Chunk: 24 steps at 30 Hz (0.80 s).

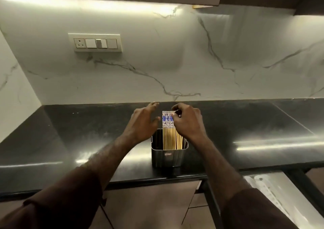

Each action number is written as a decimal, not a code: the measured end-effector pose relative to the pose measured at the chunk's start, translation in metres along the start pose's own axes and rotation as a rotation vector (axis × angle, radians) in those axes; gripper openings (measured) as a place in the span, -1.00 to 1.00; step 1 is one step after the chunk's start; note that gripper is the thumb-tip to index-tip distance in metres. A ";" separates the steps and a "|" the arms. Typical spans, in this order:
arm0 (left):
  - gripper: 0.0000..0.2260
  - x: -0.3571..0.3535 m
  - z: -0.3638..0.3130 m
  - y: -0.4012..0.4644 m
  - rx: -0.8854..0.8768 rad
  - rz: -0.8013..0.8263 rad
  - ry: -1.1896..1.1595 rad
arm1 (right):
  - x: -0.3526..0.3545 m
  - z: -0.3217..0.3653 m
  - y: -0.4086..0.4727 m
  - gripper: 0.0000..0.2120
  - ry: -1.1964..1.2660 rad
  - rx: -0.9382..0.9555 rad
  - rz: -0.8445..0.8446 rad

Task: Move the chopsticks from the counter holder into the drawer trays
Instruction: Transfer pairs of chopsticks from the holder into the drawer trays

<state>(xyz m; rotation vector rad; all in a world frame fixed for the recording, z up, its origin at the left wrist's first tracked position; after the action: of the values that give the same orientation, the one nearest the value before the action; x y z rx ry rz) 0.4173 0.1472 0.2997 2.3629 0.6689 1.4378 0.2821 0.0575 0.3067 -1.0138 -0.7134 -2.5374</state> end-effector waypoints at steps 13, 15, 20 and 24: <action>-0.43 -0.088 0.079 0.068 0.246 0.118 -0.170 | -0.090 -0.061 0.067 -0.70 0.043 -0.157 0.203; -0.44 -0.098 0.086 0.072 0.298 0.116 -0.246 | -0.098 -0.068 0.071 -0.70 0.036 -0.171 0.233; -0.53 -0.118 0.100 0.073 0.425 0.058 -0.687 | -0.108 -0.078 0.069 -0.74 0.059 -0.226 0.229; -0.58 -0.122 0.104 0.067 0.440 0.003 -0.872 | -0.113 -0.081 0.058 -0.67 0.065 -0.276 0.250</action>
<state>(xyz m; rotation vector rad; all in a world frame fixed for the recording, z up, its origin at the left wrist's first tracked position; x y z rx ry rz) 0.4774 0.0246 0.1924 2.9367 0.7536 0.1472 0.3427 -0.0237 0.1957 -1.0261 -0.2040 -2.4759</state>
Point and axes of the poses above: each hand's wrist, its own y-axis towards the middle knuckle, its own x-axis out of the back of the hand, z = x × y, the point moved 1 cm from there along y, towards the middle knuckle, and after that the axes turned 7 degrees about -x, right-handed, at the moved point
